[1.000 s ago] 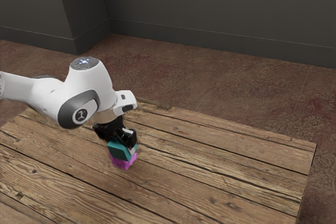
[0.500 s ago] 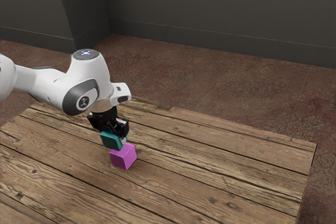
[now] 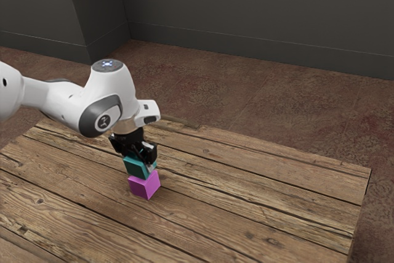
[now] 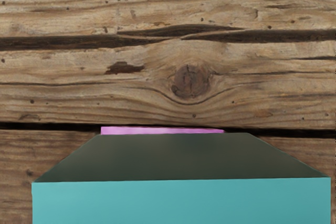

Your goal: Pick up the blue block with one arm, and put the blue block on the pink block with one arm

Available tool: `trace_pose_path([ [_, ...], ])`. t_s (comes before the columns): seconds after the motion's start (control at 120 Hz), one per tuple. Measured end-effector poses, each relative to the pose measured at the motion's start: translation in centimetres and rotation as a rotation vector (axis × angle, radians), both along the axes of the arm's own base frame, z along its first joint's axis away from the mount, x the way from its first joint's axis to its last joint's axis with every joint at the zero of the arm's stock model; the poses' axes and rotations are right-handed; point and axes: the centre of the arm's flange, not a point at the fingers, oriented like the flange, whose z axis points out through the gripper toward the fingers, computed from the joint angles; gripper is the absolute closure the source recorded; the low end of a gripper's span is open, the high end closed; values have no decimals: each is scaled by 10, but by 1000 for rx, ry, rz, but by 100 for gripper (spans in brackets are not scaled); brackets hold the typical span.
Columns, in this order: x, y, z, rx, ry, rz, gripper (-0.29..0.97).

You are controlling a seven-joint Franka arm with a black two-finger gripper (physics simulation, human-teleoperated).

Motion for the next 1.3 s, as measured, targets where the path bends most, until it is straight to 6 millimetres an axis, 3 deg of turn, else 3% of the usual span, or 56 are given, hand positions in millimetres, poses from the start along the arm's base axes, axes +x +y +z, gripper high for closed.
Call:
trace_pose_path([
  [0.233, -4, 6, -1, 0, 5, 6, 38],
  [0.3, -4, 9, -1, -3, 6, 8, 28],
  [0.517, -3, 14, 7, -13, -7, 3, 11],
  [0.583, -8, 11, 60, -14, -103, -19, 8],
  [0.642, -17, -4, 128, -6, -224, -73, 6],
  [0.717, -9, -10, 222, 1, -363, -87, 4],
  [0.783, -8, -6, 277, -66, -418, 7, 3],
  [0.875, -21, -2, 380, -143, -436, 219, 2],
  [0.917, -33, 5, 405, -139, -397, 321, 2],
  [0.967, -41, 27, 401, -113, -308, 466, 1],
  [1.067, -51, 65, 364, -58, -123, 729, 1],
  [1.158, -56, 75, 329, -13, -13, 897, 1],
  [1.3, -67, 87, 312, 7, 53, 1107, 0],
])
